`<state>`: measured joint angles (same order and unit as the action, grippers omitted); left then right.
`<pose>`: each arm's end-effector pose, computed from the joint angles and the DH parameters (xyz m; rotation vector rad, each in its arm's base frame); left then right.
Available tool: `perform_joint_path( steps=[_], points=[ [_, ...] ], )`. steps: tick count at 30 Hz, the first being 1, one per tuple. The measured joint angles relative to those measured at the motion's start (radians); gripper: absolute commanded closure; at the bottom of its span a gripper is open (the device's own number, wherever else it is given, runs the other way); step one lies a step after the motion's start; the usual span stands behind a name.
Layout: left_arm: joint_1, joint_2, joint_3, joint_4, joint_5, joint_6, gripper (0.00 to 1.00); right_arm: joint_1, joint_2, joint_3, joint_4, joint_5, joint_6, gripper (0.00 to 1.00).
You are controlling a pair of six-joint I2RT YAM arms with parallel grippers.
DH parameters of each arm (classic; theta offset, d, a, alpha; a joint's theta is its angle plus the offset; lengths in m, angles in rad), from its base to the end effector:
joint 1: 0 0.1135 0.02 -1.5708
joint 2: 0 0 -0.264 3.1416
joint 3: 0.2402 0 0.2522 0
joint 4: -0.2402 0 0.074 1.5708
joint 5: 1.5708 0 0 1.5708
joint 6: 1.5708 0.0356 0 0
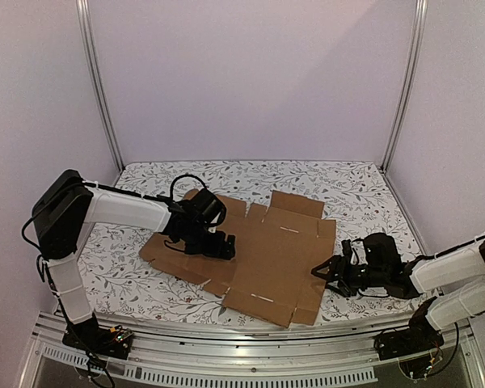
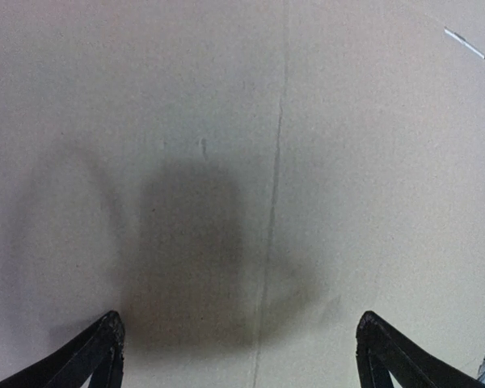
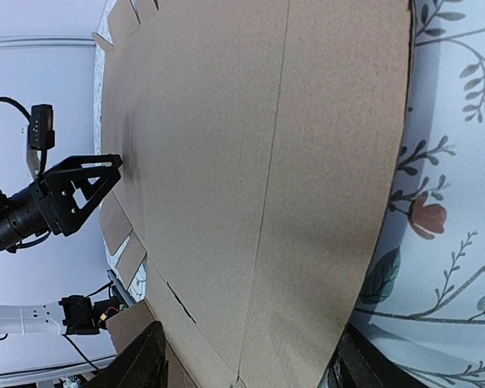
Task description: Fold the paper box
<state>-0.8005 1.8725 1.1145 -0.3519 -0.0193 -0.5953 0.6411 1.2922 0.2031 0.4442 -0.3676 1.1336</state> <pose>0.2556 -0.2624 0.1426 0.2754 2.7356 -0.3942 0.1524 0.1297 0.1136 0.3886 2.5075 1.2745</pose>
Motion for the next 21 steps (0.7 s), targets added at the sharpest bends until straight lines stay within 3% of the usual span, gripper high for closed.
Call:
perform_joint_path(
  steps=[15,21],
  points=[
    [-0.003,0.000,-0.006,0.007,-0.012,0.000,0.02,0.028,0.010,0.000,0.178,-0.012,0.089,0.37],
    [-0.005,-0.001,-0.011,0.019,-0.014,0.001,0.02,0.055,0.082,0.009,0.196,-0.008,0.096,0.40]
  ],
)
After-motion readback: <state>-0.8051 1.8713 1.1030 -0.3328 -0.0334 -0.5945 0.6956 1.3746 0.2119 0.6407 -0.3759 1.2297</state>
